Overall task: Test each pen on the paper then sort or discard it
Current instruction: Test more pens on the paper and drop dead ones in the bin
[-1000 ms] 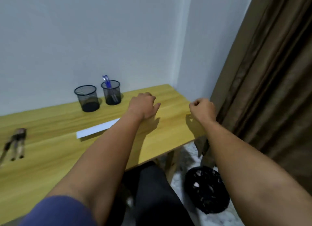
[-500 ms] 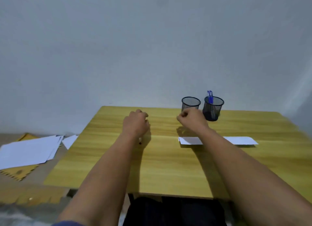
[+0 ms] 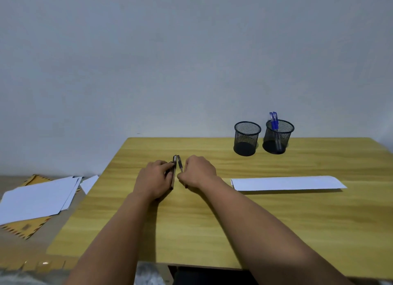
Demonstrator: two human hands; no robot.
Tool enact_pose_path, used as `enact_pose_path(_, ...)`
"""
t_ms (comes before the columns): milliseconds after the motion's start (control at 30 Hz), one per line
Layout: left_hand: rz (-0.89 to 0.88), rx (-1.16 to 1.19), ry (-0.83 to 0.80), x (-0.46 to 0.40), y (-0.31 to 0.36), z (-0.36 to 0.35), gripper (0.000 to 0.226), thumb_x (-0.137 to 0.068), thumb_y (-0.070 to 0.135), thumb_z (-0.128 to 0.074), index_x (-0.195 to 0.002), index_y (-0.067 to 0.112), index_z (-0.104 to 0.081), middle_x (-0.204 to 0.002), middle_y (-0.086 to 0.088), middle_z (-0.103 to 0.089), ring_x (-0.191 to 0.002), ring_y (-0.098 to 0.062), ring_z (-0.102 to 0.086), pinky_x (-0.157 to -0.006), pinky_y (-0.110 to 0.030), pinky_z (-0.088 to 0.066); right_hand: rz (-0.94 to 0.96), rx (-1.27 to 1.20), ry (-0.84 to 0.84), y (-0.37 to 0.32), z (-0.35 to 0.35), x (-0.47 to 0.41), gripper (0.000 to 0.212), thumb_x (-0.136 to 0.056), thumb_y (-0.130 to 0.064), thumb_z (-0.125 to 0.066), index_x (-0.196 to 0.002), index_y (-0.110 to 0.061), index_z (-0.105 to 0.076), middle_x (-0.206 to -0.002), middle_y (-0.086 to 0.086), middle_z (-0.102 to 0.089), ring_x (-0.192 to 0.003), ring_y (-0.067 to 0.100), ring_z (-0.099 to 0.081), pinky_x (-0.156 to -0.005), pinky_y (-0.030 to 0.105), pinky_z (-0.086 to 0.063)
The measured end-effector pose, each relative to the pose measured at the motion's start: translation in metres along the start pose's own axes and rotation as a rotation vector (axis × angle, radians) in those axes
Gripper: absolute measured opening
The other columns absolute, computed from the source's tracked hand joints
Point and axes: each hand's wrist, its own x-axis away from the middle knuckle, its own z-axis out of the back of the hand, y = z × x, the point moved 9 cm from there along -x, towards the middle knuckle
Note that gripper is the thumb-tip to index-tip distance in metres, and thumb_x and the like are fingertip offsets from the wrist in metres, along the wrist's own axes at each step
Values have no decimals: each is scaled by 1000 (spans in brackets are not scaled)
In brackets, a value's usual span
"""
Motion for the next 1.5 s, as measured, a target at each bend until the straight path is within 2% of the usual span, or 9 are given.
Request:
enact_pose_path(200, 14, 12, 12, -3, 7, 2, 49, -97, 35, -50, -145, 24, -51, -145, -3, -53, -130, -28, -47, -100, -46, -48, -81, -54, 109, 31, 29, 6, 27, -86, -40, -73, -87, -15, -63, -88, 1, -67, -82, 28, -65, -68, 36, -52)
enact_pose_path(333, -46, 98, 109, -8, 34, 20, 54, -97, 37, -57, -148, 21, -49, -150, -2, -50, -135, -28, -45, -107, -44, -44, -68, -613, 40, 63, 56, 12, 16, -92, -14, -77, -88, 2, -75, -75, 22, -75, -64, 30, -67, -56, 42, -58)
enact_pose_path(500, -142, 209, 143, -17, 96, 37, 17, -98, 31, -57, -104, 27, -73, -98, 2, -72, -97, -24, -63, -72, -38, -51, -131, -1066, 115, 103, 114, 35, 12, -95, -10, -78, -97, 2, -75, -78, 10, -72, -63, 15, -67, -53, 25, -56)
enact_pose_path(600, -205, 356, 150, -20, 144, 42, 21, -98, 33, -53, -97, 25, -73, -93, 8, -71, -93, -18, -62, -74, -37, -51, -137, -1209, 217, 122, 130, 46, 14, -97, -16, -78, -92, -3, -72, -75, 8, -69, -55, 11, -64, -54, 23, -60)
enact_pose_path(833, -244, 695, -23, -20, 227, 40, 34, -102, 28, -53, -76, 12, -67, -71, -3, -70, -53, -2, -49, -56, -25, -37, -144, -1220, 447, 155, 165, 70, 20, -107, -21, -62, -94, -8, -68, -61, -1, -52, -45, 10, -44, -40, 21, -39)
enact_pose_path(967, -172, 1007, -263, -21, 257, 26, 43, -102, 33, -56, -86, -4, -69, -67, -2, -66, -65, -12, -59, -68, -29, -46, -163, -1146, 426, 171, 173, 68, 34, -111, -32, -55, -86, -12, -67, -58, -1, -44, -43, 11, -34, -41, 21, -26)
enact_pose_path(1133, -127, 1129, -433, -13, 288, 12, 43, -106, 37, -47, -74, 9, -54, -64, -6, -46, -69, -24, -52, -73, -32, -52, -235, -1233, 463, 192, 181, 64, 34, -110, -29, -52, -81, -13, -59, -51, -4, -37, -40, 10, -28, -41, 19, -21)
enact_pose_path(1300, -149, 1024, -570, -1, 304, -6, 45, -105, 38, -48, -66, 14, -45, -54, 5, -42, -58, -19, -52, -74, -35, -54, -501, -1445, 746, 257, 200, 90, 26, -107, -22, -47, -83, -15, -56, -53, -3, -42, -41, 10, -26, -38, 22, -18)
enact_pose_path(1500, -41, 411, -59, -29, 217, -5, 38, -100, 46, -52, -83, 17, -70, -75, 0, -67, -77, -25, -65, -69, -35, -49, -285, -1038, 861, 275, 240, 106, 27, -105, -32, -67, -85, -15, -65, -70, 0, -63, -52, 13, -51, -43, 22, -39)
